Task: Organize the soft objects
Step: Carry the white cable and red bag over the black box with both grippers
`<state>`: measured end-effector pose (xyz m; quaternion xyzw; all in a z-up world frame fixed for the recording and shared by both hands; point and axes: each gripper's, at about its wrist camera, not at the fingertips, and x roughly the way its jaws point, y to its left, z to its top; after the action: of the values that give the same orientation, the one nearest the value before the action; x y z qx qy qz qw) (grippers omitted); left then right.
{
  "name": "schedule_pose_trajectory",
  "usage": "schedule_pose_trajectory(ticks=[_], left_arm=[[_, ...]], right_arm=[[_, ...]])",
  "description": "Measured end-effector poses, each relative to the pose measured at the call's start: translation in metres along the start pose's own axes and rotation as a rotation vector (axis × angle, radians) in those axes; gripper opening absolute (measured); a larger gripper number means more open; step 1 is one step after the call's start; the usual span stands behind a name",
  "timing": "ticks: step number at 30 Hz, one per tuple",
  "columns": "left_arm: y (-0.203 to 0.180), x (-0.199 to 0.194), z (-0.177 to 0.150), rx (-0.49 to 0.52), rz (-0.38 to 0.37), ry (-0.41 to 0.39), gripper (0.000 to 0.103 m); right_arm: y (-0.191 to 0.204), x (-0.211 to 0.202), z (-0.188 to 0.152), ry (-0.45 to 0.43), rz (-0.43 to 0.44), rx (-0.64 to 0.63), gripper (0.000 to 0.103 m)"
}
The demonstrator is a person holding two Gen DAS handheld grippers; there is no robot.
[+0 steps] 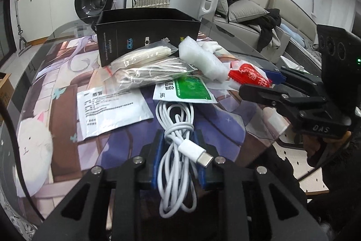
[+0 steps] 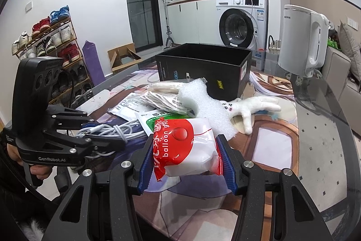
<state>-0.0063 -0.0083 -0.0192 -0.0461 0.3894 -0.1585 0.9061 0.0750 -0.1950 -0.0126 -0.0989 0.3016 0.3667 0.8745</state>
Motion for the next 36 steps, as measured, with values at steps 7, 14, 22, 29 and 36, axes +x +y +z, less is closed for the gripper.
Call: schedule_pose_trajectory(ticks=[7,14,22,29,36], left_arm=[[0.001,-0.018,-0.004,-0.02,-0.018,-0.036,0.024],[-0.001,-0.039,0.003,-0.026,-0.04,-0.091,0.024],[0.005,-0.045,0.019,-0.04,-0.014,-0.146,0.024],[0.011,-0.036,0.041,-0.05,0.021,-0.182,0.024],[0.021,-0.025,0.06,-0.065,0.066,-0.219,0.024]], right_arm=[[0.004,-0.004,0.003,-0.019,0.002,-0.008,0.053],[0.007,-0.01,0.006,-0.04,0.0,-0.013,0.053],[0.008,-0.013,0.011,-0.053,-0.011,-0.023,0.053],[0.005,-0.016,0.023,-0.075,-0.02,-0.036,0.053],[-0.003,-0.014,0.039,-0.093,-0.033,-0.039,0.053]])
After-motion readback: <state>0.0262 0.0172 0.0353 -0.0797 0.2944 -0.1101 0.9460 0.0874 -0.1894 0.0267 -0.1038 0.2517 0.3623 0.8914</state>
